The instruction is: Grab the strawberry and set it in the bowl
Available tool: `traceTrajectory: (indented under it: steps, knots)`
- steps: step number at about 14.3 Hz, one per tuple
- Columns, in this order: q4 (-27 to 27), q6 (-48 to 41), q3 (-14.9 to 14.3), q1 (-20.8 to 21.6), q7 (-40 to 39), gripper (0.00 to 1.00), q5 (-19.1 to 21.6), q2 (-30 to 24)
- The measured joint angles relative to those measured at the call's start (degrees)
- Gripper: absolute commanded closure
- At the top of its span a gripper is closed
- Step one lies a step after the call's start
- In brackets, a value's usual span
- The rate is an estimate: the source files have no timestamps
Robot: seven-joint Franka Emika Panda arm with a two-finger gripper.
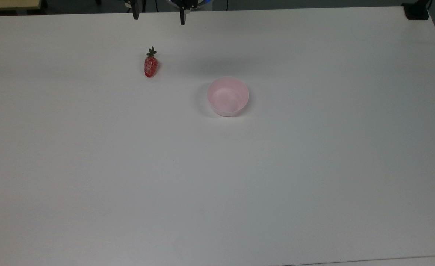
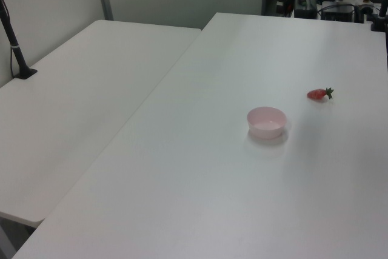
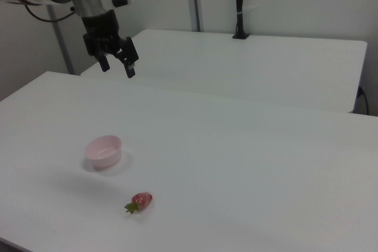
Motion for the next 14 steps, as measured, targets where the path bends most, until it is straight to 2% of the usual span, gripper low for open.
traceTrajectory:
  steps: [14]
  knots:
    - [-0.78, 0.0, 0.08, 0.32, -0.02, 0.0, 0.0, 0.07]
